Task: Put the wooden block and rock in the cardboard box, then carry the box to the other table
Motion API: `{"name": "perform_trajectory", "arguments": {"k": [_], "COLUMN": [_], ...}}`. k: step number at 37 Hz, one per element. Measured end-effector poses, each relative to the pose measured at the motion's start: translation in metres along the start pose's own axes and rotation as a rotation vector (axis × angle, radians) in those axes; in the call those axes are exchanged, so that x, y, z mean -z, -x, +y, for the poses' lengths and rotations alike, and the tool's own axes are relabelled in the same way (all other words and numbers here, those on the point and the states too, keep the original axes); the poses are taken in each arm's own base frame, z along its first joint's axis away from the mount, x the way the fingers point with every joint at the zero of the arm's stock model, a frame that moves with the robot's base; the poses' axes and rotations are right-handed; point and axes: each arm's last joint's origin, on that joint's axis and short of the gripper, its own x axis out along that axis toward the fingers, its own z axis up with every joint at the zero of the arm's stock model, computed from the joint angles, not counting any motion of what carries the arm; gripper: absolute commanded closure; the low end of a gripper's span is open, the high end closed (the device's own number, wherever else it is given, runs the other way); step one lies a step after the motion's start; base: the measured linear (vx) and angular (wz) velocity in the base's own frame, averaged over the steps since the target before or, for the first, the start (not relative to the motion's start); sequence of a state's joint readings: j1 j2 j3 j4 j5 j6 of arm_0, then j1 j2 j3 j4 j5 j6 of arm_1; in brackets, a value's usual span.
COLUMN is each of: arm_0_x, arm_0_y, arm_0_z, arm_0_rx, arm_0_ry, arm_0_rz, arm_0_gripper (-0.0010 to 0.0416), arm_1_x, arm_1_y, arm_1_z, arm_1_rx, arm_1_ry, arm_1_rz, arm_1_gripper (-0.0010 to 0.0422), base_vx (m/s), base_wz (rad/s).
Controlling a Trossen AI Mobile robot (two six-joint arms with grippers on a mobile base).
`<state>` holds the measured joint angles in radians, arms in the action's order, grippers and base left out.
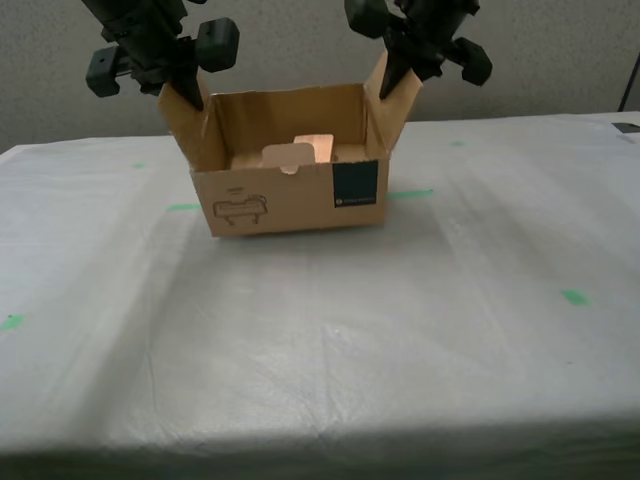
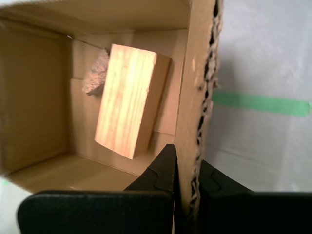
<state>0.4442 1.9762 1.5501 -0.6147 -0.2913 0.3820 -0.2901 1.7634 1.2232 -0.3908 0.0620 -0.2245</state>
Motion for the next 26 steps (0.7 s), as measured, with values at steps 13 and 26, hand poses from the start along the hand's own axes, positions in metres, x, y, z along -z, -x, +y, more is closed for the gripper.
{"name": "perform_trajectory", "arguments": {"k": [13, 26], "arm_0_x": [0.003, -0.001], "arm_0_y": [-0.008, -0.003], "arm_0_z": [-0.006, -0.003], "arm_0_rx": [-0.009, -0.008], "arm_0_ry": [-0.012, -0.013], "arm_0_rz": [-0.032, -0.030], "arm_0_gripper": [0.0406, 0.0406], "arm_1_x": [-0.003, 0.012], "arm_1_y": [0.000, -0.011], "arm_1_z": [0.000, 0.004], "arm_1_rx": [0.005, 0.008], "arm_1_ry": [-0.002, 0.000], "arm_1_rz": [-0.025, -0.038], "arm_1_gripper": [0.0413, 0.0413], "base_vx": [0.000, 0.000], "base_wz": [0.000, 0.000]}}
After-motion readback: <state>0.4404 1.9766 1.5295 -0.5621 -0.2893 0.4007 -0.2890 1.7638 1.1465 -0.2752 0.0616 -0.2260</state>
